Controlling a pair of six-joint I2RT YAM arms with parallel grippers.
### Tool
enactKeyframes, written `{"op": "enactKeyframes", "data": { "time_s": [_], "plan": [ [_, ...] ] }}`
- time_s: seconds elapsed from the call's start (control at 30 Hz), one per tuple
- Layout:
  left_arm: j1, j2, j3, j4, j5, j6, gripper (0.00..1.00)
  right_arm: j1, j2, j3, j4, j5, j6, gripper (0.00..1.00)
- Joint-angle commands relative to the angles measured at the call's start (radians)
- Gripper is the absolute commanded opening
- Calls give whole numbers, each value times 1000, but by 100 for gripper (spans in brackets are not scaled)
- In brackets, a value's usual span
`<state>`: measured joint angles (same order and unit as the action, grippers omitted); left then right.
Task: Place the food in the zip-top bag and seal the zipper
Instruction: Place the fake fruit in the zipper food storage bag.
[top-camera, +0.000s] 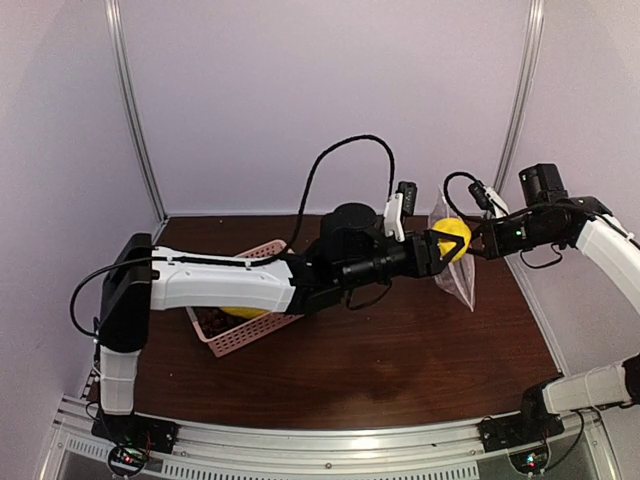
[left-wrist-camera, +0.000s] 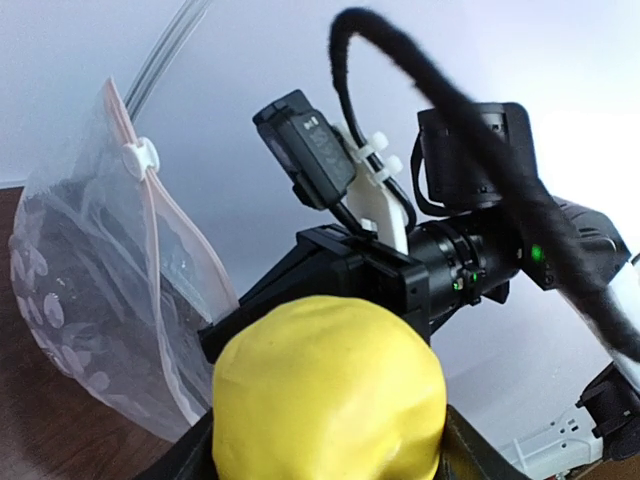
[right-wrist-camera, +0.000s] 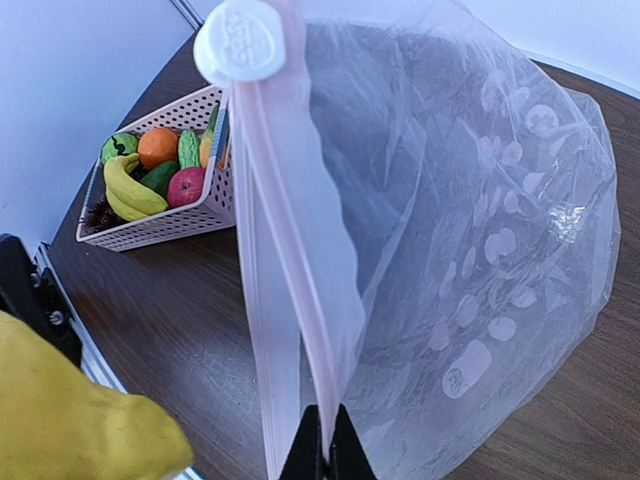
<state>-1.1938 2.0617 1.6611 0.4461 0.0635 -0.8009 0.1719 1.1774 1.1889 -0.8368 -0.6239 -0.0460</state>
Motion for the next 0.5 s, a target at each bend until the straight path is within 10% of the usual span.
{"op": "enactKeyframes", "data": {
  "time_s": [0.0,0.47],
  "plan": [
    [28,86,58,202,117,-164,55,6,9,17,24,-71,61,0],
    [51,168,21,213,-17,-225,49,6,15,81,-5,-132,103,0]
  ]
}}
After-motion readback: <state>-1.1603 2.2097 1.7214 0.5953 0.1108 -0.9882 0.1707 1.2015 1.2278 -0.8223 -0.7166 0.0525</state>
